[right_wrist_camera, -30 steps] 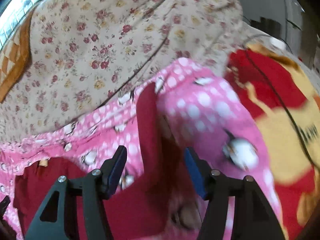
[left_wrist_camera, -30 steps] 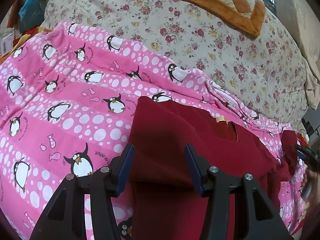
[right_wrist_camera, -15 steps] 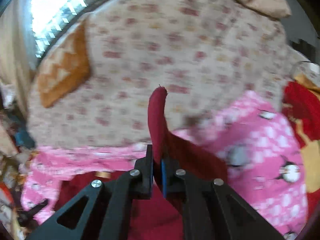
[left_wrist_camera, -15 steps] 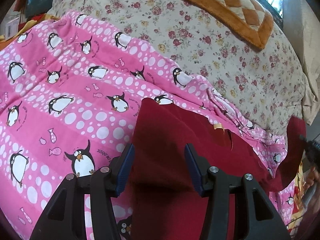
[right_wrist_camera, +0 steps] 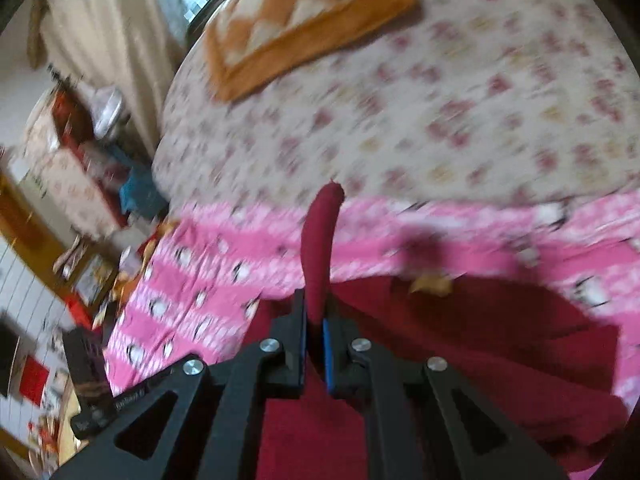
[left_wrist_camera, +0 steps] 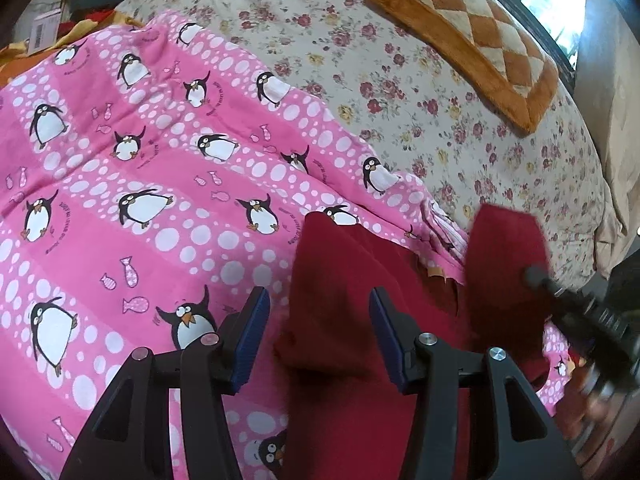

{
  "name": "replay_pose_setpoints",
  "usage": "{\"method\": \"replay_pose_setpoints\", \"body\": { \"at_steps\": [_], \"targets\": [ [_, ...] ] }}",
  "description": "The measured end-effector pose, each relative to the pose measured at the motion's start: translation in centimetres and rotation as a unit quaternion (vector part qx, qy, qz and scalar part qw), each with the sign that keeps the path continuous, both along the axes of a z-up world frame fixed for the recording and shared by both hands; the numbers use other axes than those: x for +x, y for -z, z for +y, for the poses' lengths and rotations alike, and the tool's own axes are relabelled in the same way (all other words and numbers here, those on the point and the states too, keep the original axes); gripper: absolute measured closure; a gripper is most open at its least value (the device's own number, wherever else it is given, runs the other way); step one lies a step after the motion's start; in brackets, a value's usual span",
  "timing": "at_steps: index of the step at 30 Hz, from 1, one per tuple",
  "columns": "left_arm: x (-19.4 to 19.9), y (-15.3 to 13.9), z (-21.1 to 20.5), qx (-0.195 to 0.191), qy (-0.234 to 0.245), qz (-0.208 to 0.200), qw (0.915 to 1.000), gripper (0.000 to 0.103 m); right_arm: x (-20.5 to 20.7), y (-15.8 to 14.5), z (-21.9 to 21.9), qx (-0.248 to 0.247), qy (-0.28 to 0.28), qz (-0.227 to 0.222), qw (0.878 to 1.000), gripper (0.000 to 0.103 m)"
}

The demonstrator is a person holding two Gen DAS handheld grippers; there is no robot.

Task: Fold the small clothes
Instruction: 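Fold the held sleeve across the sweater body and open the right gripper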

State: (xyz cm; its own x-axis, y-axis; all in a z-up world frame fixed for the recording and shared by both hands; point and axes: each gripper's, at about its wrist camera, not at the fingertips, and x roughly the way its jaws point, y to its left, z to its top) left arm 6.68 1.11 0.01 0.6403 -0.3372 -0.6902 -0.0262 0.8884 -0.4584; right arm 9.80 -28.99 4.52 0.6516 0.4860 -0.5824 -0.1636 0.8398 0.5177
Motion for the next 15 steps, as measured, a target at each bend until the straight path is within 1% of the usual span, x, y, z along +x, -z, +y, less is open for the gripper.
{"method": "replay_pose_setpoints", "body": {
  "at_steps": [5,7,8,9,10,12,15],
  "targets": [
    [-0.1,-0.1,0.0,0.001,0.003,0.000,1.0000,0.072,-0.6,3.8,6.2,-0.057,-0.054,0.033,0.996,0.097],
    [-0.1,0.0,-0.2,0.005,0.005,0.001,1.0000,0.072,-1.0,5.4,7.6,-0.085,-0.068,0.046,0.993,0.096],
    [0.0,0.0,-0.3,0.008,0.005,0.002,1.0000,0.072,-1.3,6.2,8.1,-0.095,-0.075,0.054,0.991,0.094],
    [0.0,0.1,-0.3,0.010,0.005,0.002,0.9999,0.072,-1.4,6.9,8.5,-0.100,-0.083,0.066,0.989,0.091],
    [0.0,0.1,-0.3,0.010,0.004,0.002,0.9999,0.072,-1.5,7.7,8.8,-0.104,-0.093,0.086,0.987,0.078],
    [0.0,0.1,-0.3,0.011,0.004,0.002,0.9999,0.072,-1.7,8.6,8.8,-0.102,-0.109,0.119,0.982,0.058],
    [0.0,0.2,-0.3,0.011,0.002,0.003,0.9999,0.072,-2.8,7.7,8.2,-0.105,-0.116,0.107,0.982,0.055]
  ]
}}
